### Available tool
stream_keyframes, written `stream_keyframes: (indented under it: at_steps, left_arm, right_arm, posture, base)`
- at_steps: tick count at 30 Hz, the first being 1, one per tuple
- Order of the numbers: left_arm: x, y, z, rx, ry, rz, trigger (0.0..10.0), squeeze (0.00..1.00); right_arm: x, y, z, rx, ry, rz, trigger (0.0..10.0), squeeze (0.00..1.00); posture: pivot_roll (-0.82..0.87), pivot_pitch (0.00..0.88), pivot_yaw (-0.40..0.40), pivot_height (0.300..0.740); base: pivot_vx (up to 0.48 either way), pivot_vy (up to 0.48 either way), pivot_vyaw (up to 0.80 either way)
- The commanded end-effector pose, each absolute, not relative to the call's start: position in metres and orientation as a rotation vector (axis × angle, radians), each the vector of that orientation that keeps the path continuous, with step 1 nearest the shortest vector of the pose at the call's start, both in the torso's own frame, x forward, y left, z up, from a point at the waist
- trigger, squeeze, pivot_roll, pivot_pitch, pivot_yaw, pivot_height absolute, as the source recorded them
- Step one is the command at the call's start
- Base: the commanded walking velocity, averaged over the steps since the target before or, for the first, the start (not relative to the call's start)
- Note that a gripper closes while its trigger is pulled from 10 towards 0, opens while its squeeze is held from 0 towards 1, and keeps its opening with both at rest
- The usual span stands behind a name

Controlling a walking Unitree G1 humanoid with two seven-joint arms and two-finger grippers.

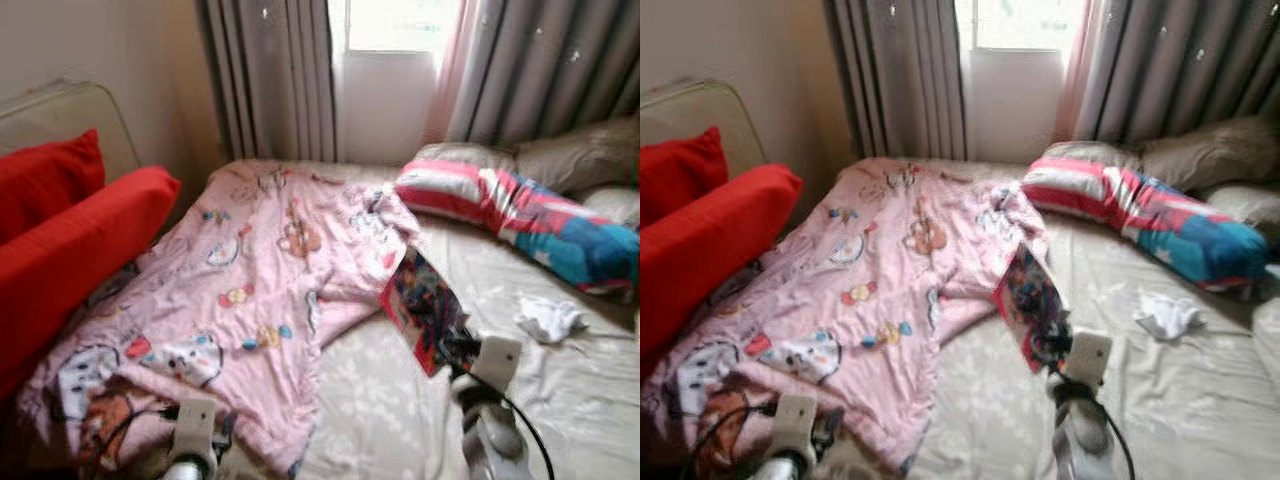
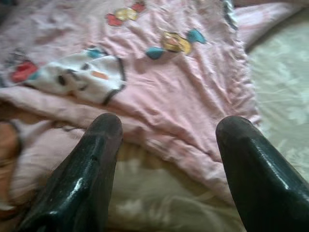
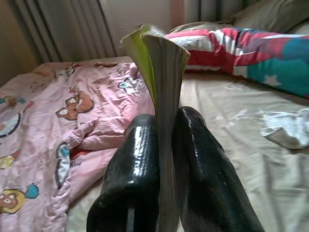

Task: Clean up the room

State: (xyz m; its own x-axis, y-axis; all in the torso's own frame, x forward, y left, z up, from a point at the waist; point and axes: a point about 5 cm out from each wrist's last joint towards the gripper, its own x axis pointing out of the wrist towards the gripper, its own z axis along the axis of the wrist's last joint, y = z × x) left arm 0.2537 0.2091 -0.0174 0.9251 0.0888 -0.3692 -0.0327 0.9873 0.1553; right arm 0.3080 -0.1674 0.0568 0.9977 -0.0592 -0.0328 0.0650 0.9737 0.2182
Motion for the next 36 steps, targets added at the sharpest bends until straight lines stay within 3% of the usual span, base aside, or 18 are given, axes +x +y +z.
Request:
stream_keyframes:
  at_steps: [1,16,36]
  left_arm:
    - [0.2562,0.2033,-0.0171,0.152,0.383,0.041,10.0,0.00]
    - [0.2564,0.2035,-0.0170,0.153,0.383,0.041,10.0,0.00]
    - [0.2560,0.2031,-0.0173,0.157,0.383,0.043,10.0,0.00]
  right_arm:
    - [0.3099,-0.1757,0.0642,0.211,-0.017,-0.082,10.0,0.00]
    - [0.3093,-0.1762,0.0650,0.208,-0.029,-0.095,10.0,0.00]
    - [0.3093,-0.1767,0.0649,0.204,-0.027,-0.095,10.0,0.00]
  posture:
    - [0.01,0.008,0.016,0.740]
    - [0.00,0.024,0.024,0.740]
    - [0.00,0.037,0.022,0.740]
  base:
    - [0.000,-0.371,-0.76]
    - [0.000,-0.365,-0.10]
    - [0.000,0.000,0.00]
